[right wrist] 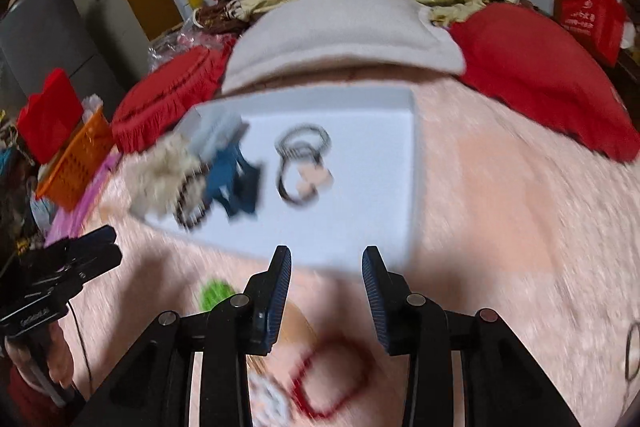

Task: Organize jewelry
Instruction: 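Carry both bracelets into the white box and open both tools, then grasp the green bead bracelet with the left tool while the right tool grasps the red bead bracelet, then lower both bracelets into the white box and open both tools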

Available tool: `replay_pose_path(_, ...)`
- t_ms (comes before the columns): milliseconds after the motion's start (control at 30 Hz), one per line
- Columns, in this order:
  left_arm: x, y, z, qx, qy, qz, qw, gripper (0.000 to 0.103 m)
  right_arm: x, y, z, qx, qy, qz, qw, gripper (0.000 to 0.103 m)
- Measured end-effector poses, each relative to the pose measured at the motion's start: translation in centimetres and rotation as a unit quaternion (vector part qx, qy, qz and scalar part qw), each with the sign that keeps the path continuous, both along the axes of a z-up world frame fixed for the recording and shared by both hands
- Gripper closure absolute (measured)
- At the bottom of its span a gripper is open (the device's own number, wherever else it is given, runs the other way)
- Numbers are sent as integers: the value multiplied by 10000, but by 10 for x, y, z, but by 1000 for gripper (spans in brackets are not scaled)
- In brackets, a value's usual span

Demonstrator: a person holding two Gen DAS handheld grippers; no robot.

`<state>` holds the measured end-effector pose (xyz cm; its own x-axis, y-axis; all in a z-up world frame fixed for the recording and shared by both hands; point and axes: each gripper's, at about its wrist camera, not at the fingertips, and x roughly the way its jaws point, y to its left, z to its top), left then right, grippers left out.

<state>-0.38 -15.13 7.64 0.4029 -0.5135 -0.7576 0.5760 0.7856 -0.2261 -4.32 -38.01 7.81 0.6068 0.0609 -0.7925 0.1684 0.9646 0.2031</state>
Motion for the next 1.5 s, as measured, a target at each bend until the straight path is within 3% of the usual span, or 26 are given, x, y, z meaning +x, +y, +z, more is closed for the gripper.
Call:
replay_pose_path(200, -6, -38, -25, 305, 152, -200, 9992, 55, -41, -4, -29, 33, 148, -114, 9998, 68)
replay_pose_path(400, 1, -66, -52, 464, 576, -364, 9966, 55, -48, 8, -44, -230, 172, 46, 9996, 68)
replay_pose_path(467, -2, -70, -54, 504, 544, -412, 9964, 55, -47, 8, -48, -250, 171, 37, 9995, 69)
replay_pose_path(500, -5, -73, -54, 532, 534, -469, 9960, 60, -45, 8, -50, -258, 170, 19, 9995, 69)
replay_pose_path(567, -7, -75, -54, 510, 608, -553, 9953, 85, -42, 8, -56, -310, 207, -29, 9993, 69)
replay_pose_path(667, -8, -73, -51, 407, 702, -554, 9952, 86, -41, 14, -57, -515, 164, -25, 9985, 74)
replay_pose_path(733, -9, -69, -44, 356, 666, -500, 9959, 86, -40, 18, -57, -662, 191, 10, 9976, 94)
replay_pose_path(833, -11, -57, -26, 157, 627, -429, 9970, 86, -39, 24, -57, -780, 158, 68, 9968, 94)
replay_pose_path(1000, -18, -38, 3, -82, 500, -346, 9981, 86, -50, 24, -36, -607, -244, -33, 9979, 94)
replay_pose_path(1233, -17, -30, 24, -134, 377, -215, 9990, 86, -58, 14, 7, -482, -672, -203, 9964, 94)
replay_pose_path(1500, -1, -54, 34, -216, 375, -168, 9989, 86, -24, -3, 45, -269, -932, -312, 9948, 94)
